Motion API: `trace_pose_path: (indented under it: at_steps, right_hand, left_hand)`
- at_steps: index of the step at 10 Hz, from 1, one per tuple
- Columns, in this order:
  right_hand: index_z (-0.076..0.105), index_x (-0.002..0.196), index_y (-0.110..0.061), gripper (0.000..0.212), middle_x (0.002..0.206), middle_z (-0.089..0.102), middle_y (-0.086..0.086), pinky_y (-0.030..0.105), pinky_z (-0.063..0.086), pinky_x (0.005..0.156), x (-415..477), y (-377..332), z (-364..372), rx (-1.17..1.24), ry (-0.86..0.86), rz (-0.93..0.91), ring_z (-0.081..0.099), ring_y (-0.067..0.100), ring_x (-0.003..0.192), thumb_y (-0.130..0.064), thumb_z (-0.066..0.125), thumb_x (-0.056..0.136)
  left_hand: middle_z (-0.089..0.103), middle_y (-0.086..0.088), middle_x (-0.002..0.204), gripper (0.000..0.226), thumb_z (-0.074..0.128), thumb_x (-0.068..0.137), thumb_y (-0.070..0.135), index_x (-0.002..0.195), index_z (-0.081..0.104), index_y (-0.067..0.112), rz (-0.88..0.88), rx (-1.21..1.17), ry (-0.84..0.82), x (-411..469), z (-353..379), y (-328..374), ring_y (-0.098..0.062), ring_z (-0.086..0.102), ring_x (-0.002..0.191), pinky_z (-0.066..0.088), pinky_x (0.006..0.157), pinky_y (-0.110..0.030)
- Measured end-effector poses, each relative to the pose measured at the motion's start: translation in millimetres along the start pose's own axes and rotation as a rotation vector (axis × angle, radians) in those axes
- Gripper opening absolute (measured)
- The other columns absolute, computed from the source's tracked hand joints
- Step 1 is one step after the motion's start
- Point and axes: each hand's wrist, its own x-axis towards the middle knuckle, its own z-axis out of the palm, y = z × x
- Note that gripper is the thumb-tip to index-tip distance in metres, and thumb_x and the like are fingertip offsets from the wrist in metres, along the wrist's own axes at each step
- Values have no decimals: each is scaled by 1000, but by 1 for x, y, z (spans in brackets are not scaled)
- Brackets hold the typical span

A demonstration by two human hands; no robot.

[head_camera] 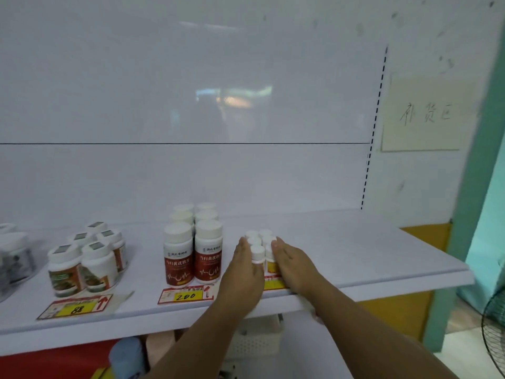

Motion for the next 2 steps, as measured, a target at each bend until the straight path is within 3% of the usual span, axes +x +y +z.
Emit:
trace_pose_path:
  at_steps: [1, 2]
  right_hand:
    - [50, 127, -21, 63, 123, 62, 5, 32, 42, 98, 3, 5, 2, 4, 27, -33, 58, 17, 106, -60, 14, 91]
    - [35, 142, -17, 66, 145, 45, 4, 31, 29, 108, 4, 6, 0, -14, 94, -1, 44, 21, 130, -58, 18, 93]
  left_hand:
    - [10, 4, 160, 64, 36, 98, 34, 151, 4, 17, 4, 23, 67, -1, 3, 4, -13, 14, 146, 12, 116, -26]
    - [9, 4, 160, 66, 40, 97, 30, 152, 4, 18, 58, 24, 135, -7, 5, 10, -9, 10, 146, 8, 111, -18]
